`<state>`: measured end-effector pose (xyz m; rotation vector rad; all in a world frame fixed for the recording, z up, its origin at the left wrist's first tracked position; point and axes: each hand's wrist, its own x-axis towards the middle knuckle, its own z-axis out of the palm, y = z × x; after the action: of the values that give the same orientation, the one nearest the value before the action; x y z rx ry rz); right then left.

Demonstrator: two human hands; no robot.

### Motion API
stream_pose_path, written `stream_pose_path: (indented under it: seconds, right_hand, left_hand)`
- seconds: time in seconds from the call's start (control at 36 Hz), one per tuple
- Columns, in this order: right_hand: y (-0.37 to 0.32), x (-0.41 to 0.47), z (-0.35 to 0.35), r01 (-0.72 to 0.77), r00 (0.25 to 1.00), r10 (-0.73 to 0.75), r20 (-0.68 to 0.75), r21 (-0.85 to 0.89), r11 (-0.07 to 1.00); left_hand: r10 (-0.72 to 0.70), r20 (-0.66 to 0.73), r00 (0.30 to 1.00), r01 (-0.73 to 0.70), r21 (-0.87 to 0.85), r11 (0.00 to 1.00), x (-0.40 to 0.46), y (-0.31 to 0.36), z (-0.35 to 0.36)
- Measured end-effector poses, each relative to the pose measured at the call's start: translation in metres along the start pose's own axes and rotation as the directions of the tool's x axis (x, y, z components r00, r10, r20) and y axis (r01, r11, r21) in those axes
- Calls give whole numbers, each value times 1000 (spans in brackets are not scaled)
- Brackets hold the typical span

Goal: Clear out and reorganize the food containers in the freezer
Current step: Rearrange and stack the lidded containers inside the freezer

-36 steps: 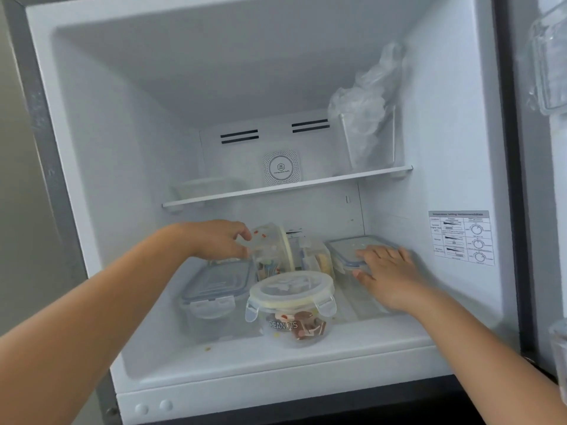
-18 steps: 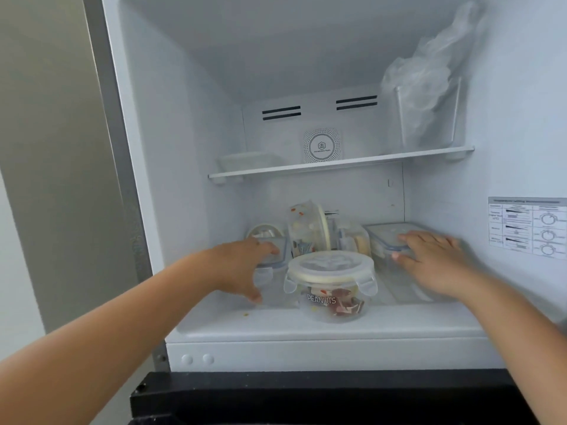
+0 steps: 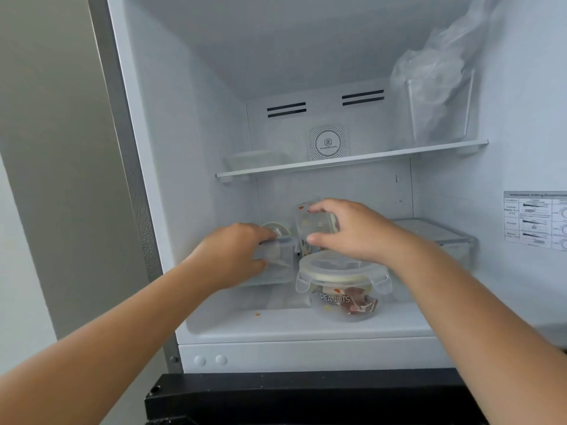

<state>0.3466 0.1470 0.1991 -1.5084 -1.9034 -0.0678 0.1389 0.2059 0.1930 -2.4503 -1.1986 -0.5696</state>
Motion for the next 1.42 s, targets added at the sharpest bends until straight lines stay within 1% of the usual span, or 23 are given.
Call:
stream_pose_path:
  seconds: [0.08,0.19,0.31,0.42,0.47,0.56,0.64,0.69,0.75,0.81,0.86,0.97,1.08,1.28,1.36,1.42]
  right_hand:
    - [-17,13,13,32,994,-24,102,-80,996]
    - [-30,30,28,79,976,-32,216,-212,974]
    - [-34,45,36,93,976,-18,217,-340,936]
    - [-31,53,41,116,987,-60,148,-407,906]
    - [-27,55,41,114,991,-75,113,-393,912]
    - [-19,56,37,92,993,-65,100,-295,951]
    - [-12,53,28,63,995,-52,82,-133,989]
    - [-8,48,21,53,996,-50,70,-36,998]
    - [-4,42,16,51,997,-53,49,50,997]
    - [0,35,10,55,998,-57,14,130,990]
    - [3,27,4,69,997,-65,-28,167,983]
    - [7,8,-6,91,993,-73,-89,227,970]
    - [14,-9,-15,138,981,-91,-173,282,949]
    - [32,-39,-38,148,944,-74,-321,213,966]
    - [40,-48,-46,133,920,-68,-387,143,981]
    - [44,-51,-47,119,898,-69,-435,88,989]
  left_hand:
    - [-29,-91,995,27,-23,999,5,-1,-5]
    - [-99,-136,986,88,-85,993,12,-1,-10]
    - [-182,-146,972,148,-219,964,19,-4,-12]
    - [-276,-154,949,198,-393,898,25,-9,-9]
    - [-313,-172,934,209,-450,868,26,-10,-6]
    - [-353,-206,913,194,-540,819,24,-10,-1]
    - [-376,-247,893,123,-671,731,19,-9,0]
    - [-346,-274,897,60,-701,711,15,-6,-1]
    - [-277,-253,927,26,-693,720,11,-4,-2]
    - [-195,-195,961,17,-663,749,6,-2,-2]
    - [-135,-170,976,-3,-630,776,2,0,-1]
    - [-58,-258,964,-93,-534,840,-1,6,-2]
    - [4,-323,946,-166,-476,864,1,19,-13]
    - [88,-419,904,-270,-397,877,9,53,-25]
    - [129,-464,876,-310,-337,889,18,69,-24]
    - [155,-456,876,-318,-306,897,25,78,-23]
